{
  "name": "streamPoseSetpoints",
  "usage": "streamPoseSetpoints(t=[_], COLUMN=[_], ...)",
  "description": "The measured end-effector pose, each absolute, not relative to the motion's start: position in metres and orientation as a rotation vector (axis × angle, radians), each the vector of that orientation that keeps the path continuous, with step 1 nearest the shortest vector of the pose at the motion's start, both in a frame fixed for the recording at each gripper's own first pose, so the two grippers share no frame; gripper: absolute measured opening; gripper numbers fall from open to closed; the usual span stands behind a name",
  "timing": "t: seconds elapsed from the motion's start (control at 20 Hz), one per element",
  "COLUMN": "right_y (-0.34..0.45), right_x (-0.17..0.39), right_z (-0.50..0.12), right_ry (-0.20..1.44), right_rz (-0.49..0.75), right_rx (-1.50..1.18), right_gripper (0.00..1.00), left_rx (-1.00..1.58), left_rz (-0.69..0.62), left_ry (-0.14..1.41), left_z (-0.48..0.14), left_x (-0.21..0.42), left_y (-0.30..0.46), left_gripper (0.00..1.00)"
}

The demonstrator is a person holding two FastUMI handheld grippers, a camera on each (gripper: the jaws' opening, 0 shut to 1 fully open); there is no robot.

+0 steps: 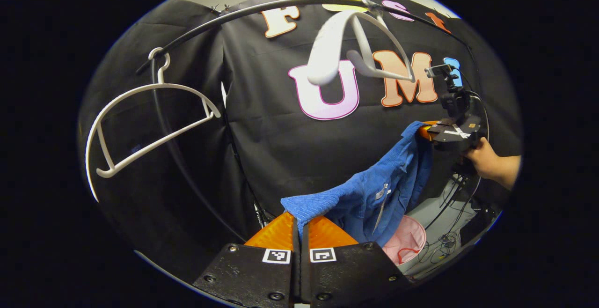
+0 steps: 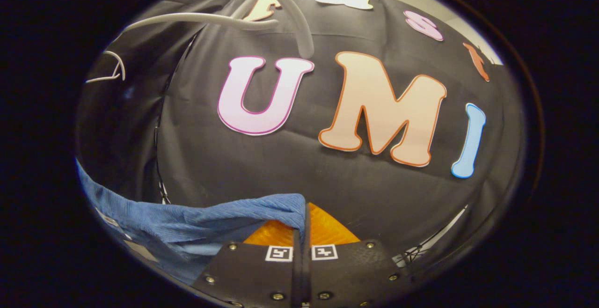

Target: Grasp the clothes on the hanger with both hands and then place them into the laundry hamper below.

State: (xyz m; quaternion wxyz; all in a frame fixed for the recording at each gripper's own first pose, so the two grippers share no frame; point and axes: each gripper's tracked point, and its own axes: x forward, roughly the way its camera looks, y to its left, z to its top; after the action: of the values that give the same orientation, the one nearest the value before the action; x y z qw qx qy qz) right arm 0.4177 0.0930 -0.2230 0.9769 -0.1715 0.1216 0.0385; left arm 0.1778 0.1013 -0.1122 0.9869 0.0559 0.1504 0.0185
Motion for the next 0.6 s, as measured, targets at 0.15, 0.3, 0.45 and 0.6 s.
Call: streamPoseSetpoints(t=[0.15,0.3,0.45,0.6], right_y=[0.091,0.091,0.097,0.093], right_x=[0.4,0.382,0.363,0.344], right_z=[-0.216,-0.199,-0.182,-0.173], right_ry=[0.251,0.236,0.224,0.231], right_rz=[0.075,0.069,0.092,0.101], right_rx=[-0.33,-0.31,-0.343,-0.368], right_gripper=[0.01,0.01,0.01,0.01], left_rx=[0.102,0.101,0.082,0.082], left_rz=[0.031,0.014,-0.021,-0.076], left_ry=[0.298,0.284,0.239,0.226], left_z=[-0.113,-0.111,-0.105,-0.106], left_x=[0.176,0.181,0.191,0.198], left_y=[0.103,0.099,0.085,0.061], left_gripper=[0.01,0.01,0.01,0.01])
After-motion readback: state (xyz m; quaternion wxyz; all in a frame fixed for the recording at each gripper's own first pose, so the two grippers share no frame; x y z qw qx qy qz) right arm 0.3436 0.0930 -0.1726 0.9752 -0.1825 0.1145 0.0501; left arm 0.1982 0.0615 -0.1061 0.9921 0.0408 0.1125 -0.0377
